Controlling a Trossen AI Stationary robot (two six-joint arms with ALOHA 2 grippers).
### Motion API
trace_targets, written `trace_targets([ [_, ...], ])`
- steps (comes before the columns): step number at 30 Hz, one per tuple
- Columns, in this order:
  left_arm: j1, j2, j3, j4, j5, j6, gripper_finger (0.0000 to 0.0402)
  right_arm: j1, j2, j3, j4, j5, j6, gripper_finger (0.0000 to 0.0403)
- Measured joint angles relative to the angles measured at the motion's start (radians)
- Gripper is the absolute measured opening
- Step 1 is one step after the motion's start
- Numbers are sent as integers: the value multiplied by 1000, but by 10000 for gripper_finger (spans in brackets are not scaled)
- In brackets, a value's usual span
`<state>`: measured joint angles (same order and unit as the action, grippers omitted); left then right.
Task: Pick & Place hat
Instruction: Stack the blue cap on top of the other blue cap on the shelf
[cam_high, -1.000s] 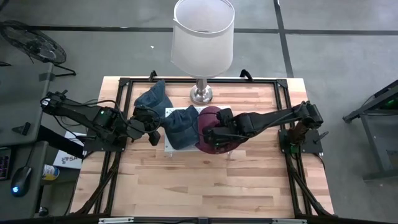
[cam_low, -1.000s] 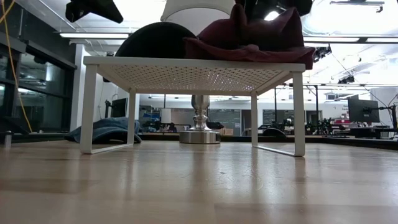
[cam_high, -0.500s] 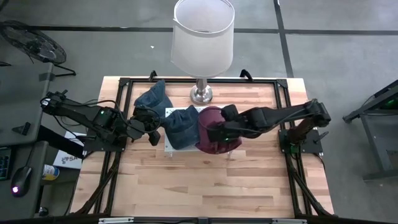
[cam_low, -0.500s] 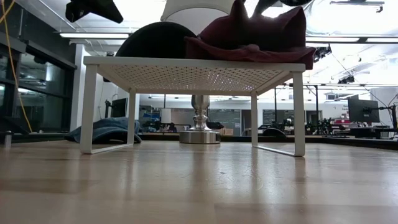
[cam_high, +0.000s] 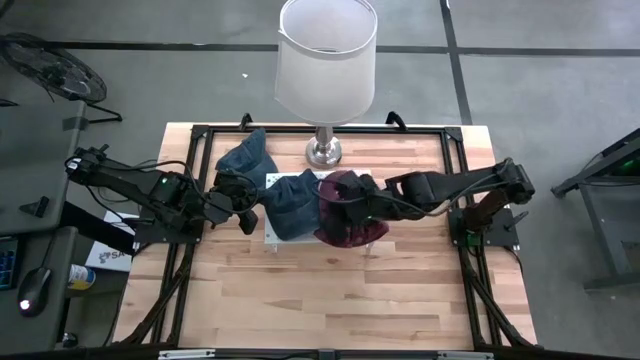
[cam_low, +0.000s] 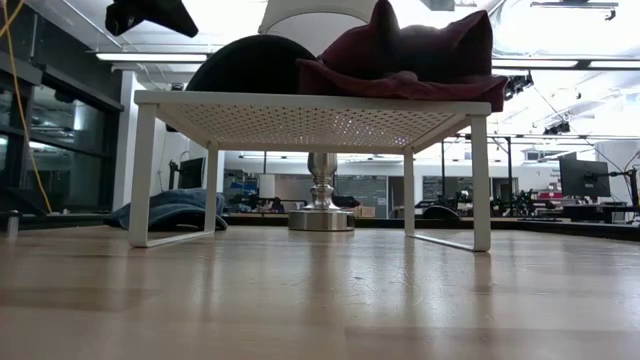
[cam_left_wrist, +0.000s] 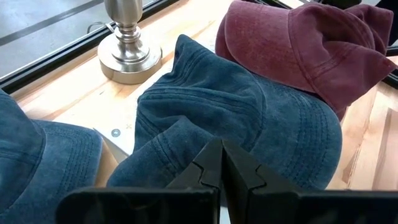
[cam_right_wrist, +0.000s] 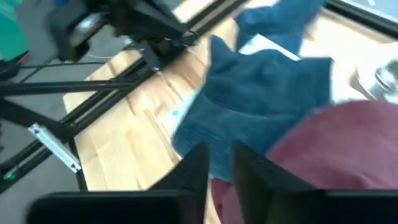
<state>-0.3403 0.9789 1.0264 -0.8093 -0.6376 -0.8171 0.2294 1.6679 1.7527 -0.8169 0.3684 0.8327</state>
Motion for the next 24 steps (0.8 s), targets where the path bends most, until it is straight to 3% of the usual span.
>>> trace_targets([
  [4,0,0,0,3,4,0,0,17,23,0,61,1,-131,8],
  [16,0,0,0,7,55,-6,0,41,58,0,41,117,-130,1],
  [24,1,-2,0,-1,-20,-105,0,41,58,0,-56,204,51,1],
])
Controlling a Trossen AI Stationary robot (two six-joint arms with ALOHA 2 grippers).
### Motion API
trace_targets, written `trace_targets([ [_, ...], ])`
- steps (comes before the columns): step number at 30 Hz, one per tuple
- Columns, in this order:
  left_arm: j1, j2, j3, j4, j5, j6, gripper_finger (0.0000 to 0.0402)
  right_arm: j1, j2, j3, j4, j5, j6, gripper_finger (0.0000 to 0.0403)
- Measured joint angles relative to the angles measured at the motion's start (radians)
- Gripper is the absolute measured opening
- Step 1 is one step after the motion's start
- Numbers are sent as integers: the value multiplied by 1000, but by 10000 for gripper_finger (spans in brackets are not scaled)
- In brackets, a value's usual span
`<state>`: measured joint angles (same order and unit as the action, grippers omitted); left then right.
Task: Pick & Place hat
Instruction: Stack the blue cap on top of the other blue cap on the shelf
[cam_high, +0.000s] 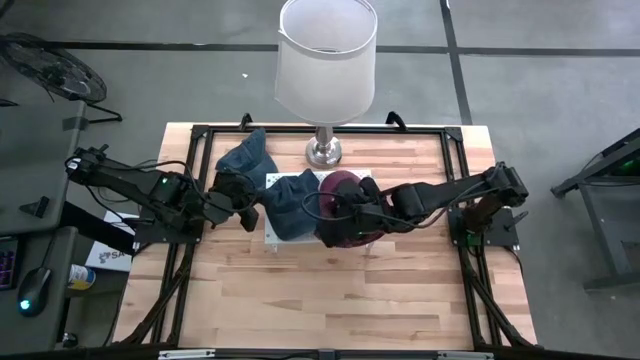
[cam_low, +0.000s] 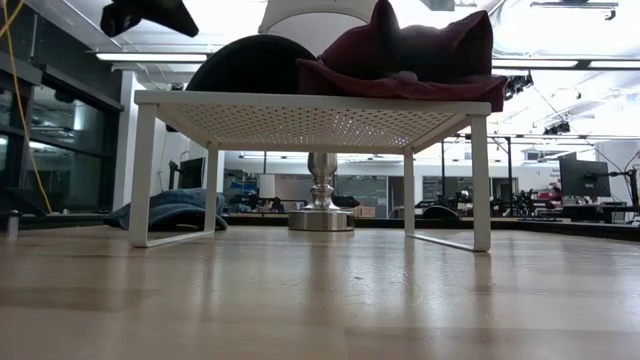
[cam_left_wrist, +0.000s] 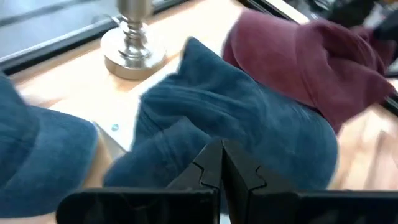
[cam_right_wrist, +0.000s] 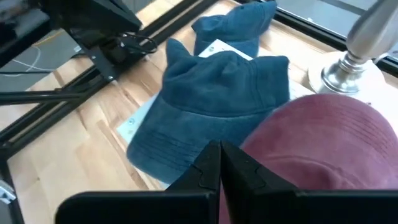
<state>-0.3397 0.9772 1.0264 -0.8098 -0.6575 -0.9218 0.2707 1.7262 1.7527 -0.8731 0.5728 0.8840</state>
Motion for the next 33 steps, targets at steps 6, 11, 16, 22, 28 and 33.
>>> trace_targets([
  [6,0,-20,0,-42,-68,-67,0,10,-31,0,-32,10,6,0],
  [11,9,-48,0,-147,-117,-158,0,39,-82,0,-53,48,8,0],
  [16,74,-67,0,-172,-83,-202,0,74,-141,0,-94,69,6,0],
  [22,177,-44,0,-174,-10,-180,0,118,-184,0,-179,56,-77,0],
  [28,282,-36,0,-188,22,-158,0,165,-179,0,-312,-31,-129,0],
  [33,396,-37,0,-203,59,-160,0,203,-178,0,-457,-25,-52,0],
])
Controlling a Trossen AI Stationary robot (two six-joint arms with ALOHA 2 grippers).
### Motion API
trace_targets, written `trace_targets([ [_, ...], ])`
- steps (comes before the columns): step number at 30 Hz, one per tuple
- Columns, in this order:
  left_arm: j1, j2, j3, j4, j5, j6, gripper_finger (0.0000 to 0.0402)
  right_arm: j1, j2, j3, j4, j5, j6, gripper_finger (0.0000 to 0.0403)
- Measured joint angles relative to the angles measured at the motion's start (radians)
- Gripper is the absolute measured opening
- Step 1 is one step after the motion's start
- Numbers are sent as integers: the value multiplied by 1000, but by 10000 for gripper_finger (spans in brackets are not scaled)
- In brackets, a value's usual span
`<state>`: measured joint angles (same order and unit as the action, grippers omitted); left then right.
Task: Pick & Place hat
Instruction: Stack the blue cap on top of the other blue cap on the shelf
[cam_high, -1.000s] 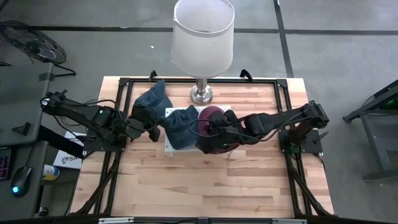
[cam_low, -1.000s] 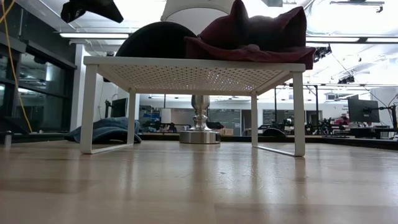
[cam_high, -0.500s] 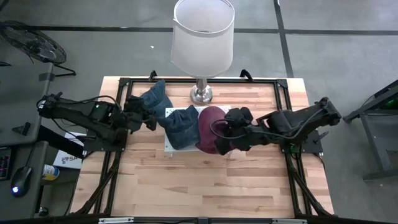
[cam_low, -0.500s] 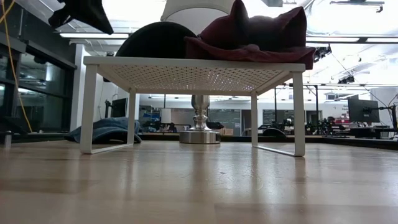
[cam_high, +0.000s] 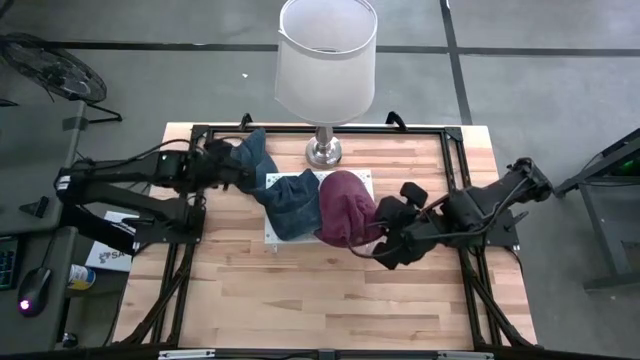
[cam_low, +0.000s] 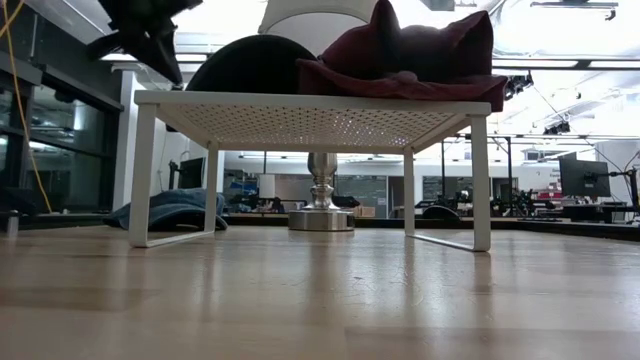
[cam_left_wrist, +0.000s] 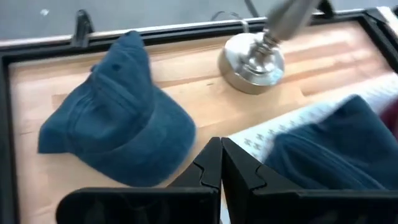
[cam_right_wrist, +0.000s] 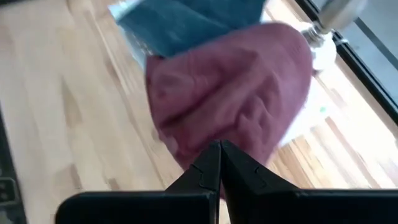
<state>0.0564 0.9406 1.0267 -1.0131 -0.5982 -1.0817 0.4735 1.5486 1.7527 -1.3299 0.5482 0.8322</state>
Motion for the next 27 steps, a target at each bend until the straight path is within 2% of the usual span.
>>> trace_targets([
  [8,187,31,0,-1,99,32,9,50,0,0,-127,-5,32,1],
  [14,294,78,0,1,173,89,59,83,0,0,-243,-48,32,1],
  [20,360,129,0,-6,225,93,110,106,-7,-6,-239,-38,13,16],
  [23,366,143,0,7,223,93,123,126,-44,-82,-196,-12,2,26],
  [27,364,144,0,28,223,91,128,158,-183,-301,-39,4,68,38],
])
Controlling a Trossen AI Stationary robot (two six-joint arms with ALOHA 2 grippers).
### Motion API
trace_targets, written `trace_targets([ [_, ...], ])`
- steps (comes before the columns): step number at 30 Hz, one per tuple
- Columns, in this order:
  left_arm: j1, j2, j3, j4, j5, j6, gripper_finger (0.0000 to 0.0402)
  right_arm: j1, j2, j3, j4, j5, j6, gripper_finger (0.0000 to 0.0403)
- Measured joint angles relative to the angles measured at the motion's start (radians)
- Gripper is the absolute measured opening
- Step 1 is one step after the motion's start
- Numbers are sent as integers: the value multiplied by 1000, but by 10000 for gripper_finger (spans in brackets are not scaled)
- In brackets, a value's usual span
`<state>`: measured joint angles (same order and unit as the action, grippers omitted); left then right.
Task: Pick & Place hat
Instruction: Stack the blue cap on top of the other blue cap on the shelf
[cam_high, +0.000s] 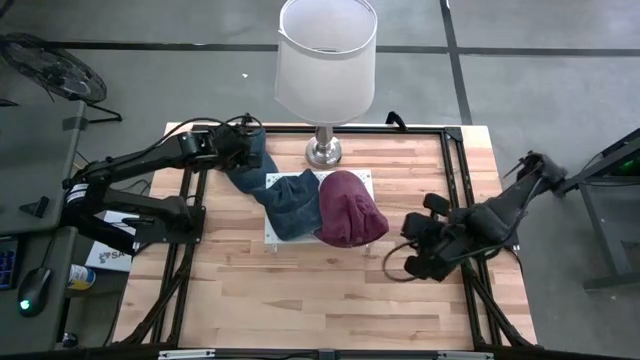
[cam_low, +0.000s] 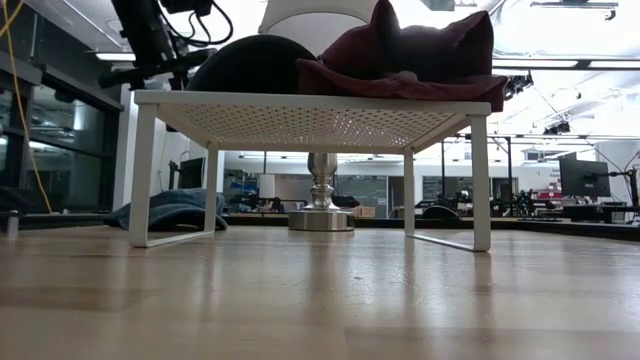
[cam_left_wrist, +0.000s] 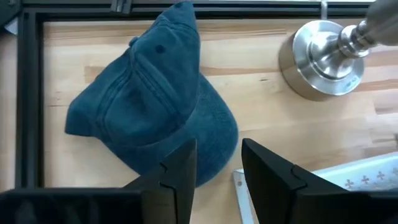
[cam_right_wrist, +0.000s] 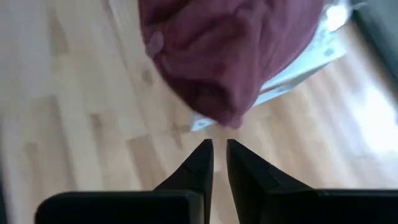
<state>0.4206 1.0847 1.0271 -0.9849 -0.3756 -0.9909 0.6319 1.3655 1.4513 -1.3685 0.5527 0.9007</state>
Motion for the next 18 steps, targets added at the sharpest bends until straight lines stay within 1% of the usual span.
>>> trace_targets([
  [4,-1,0,0,-5,-1,0,128,21,-176,-223,196,-9,73,42],
  [9,3,0,0,-4,-16,-1,128,24,-344,-409,373,-16,123,38],
  [11,26,0,0,-5,-14,-1,128,24,-388,-460,438,-13,127,38],
  [14,78,6,-4,6,16,0,128,24,-437,-522,526,-12,117,40],
  [16,116,15,-16,22,50,23,128,24,-456,-556,585,-12,102,42],
  [18,161,24,-28,40,92,53,128,24,-464,-577,610,-13,89,43],
])
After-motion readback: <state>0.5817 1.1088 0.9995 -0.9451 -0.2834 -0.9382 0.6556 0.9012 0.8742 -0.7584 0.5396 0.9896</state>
